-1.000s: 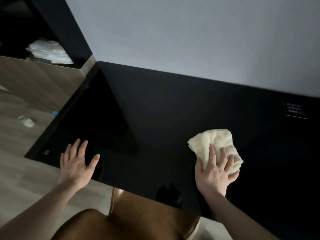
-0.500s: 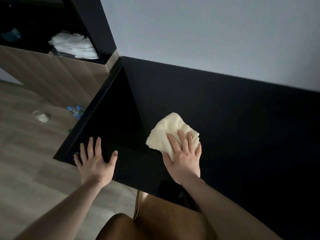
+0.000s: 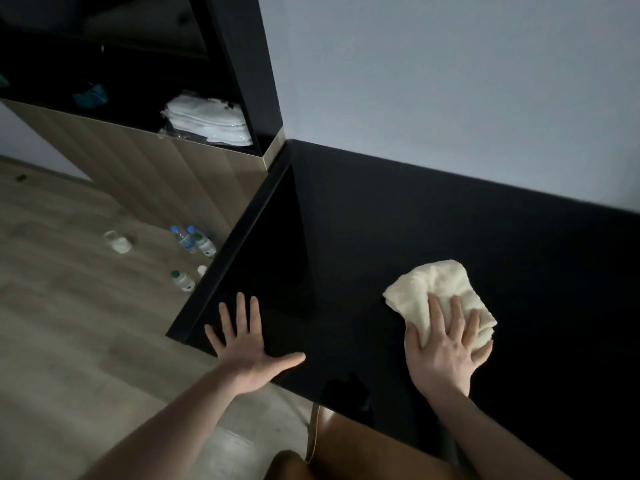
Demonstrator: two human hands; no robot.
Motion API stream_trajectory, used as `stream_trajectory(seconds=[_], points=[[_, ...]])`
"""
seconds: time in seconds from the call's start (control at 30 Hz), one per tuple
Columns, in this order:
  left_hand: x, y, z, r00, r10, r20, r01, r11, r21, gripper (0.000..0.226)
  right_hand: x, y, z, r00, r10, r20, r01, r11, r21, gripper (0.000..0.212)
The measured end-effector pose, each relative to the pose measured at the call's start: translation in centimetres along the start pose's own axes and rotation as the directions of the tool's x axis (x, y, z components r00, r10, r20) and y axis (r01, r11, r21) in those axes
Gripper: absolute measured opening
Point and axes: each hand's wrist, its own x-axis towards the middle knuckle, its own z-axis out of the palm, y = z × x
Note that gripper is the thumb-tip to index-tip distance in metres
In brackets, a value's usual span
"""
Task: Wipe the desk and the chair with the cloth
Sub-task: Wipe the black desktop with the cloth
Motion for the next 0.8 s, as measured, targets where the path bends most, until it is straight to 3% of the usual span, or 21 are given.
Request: stream_trajectory(seconds=[0.23,0.37,0.47,0.57,0.63,0.73,0.8], points=[[0.3,-0.8,-1.9,0.972,0.086,0.217,-0.097,0.994,0.041,0.176,-0.8,-11.6,4.8,0.996,-0.076,0.047,0.077,0.997,-0.015,0.069],[0.4,-0.9,-2.8,0.963,0.106,0.248,-0.127,0.989,0.071,0.17,-1.3,-20.0,7.5,0.968,-0.216,0.126,0.217,0.976,0.004,0.07],[0.7,-3.3,-3.4,0.952,0.203,0.23,-0.236,0.963,0.128,0.164,-2.3,-24.2,8.8,0.925,-0.32,0.203,0.323,0.946,0.021,0.07],[1.1,-7.8,-4.0,0.944,0.329,0.031,-0.33,0.942,0.059,0.149,-3.1,-24.8,9.3,0.903,-0.371,0.216,0.381,0.925,-0.002,0.068],[1.4,-10.6,-4.9,0.945,0.31,-0.1,-0.306,0.951,0.049,0.143,-3.1,-23.7,9.1,0.886,-0.413,0.208,0.426,0.905,-0.017,0.068],[2.1,-13.1,-6.0,0.968,0.238,-0.08,-0.228,0.967,0.116,0.152,-3.9,-21.0,8.5,0.885,-0.424,0.195,0.435,0.9,-0.017,0.068],[2.3,-13.1,-6.2,0.974,0.225,-0.009,-0.224,0.972,0.068,0.154,-4.8,-18.9,7.9,0.9,-0.398,0.177,0.408,0.913,-0.022,0.069]])
